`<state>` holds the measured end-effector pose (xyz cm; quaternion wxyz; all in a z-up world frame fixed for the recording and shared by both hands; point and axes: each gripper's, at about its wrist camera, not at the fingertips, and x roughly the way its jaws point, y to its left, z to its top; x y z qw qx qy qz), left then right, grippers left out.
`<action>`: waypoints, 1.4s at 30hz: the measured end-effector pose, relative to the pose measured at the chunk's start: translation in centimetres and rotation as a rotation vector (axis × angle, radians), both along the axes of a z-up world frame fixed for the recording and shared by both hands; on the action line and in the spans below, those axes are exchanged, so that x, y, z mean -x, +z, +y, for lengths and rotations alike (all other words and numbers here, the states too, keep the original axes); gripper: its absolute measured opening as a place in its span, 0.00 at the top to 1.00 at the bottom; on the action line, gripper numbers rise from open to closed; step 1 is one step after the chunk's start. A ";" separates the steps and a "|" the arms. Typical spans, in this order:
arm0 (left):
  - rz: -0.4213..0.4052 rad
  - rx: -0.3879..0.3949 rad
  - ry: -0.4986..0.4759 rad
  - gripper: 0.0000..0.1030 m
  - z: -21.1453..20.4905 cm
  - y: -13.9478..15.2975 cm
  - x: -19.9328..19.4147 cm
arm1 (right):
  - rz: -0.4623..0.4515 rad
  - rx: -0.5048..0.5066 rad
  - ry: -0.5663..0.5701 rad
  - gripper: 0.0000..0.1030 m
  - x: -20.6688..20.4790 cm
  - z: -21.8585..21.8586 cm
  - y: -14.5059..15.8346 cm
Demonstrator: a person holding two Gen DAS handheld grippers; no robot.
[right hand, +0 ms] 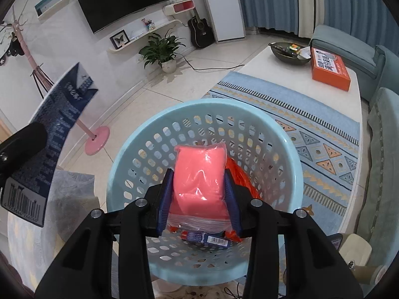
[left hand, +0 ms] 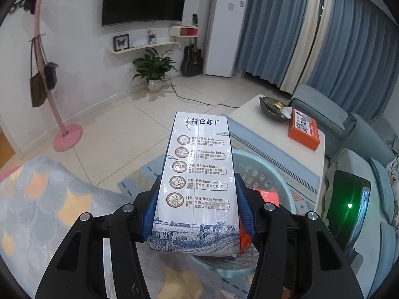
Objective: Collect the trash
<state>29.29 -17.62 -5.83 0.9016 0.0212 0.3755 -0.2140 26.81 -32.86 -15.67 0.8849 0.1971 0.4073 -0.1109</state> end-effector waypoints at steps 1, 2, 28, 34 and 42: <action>-0.002 0.000 -0.004 0.46 -0.1 0.0 0.0 | 0.001 -0.004 -0.002 0.60 0.0 0.0 0.0; -0.002 0.007 -0.011 0.42 -0.1 0.1 0.1 | 0.001 -0.008 -0.007 0.53 0.1 -0.1 0.0; -0.188 0.116 0.183 0.14 12.0 7.0 13.1 | -0.197 0.096 0.167 0.42 9.0 8.8 10.8; -0.297 0.048 0.266 0.09 13.7 5.3 18.6 | -0.285 0.181 0.184 0.31 14.2 11.4 11.7; -0.430 -0.058 0.341 0.08 13.2 2.1 22.0 | -0.384 0.261 0.158 0.28 18.4 12.0 12.5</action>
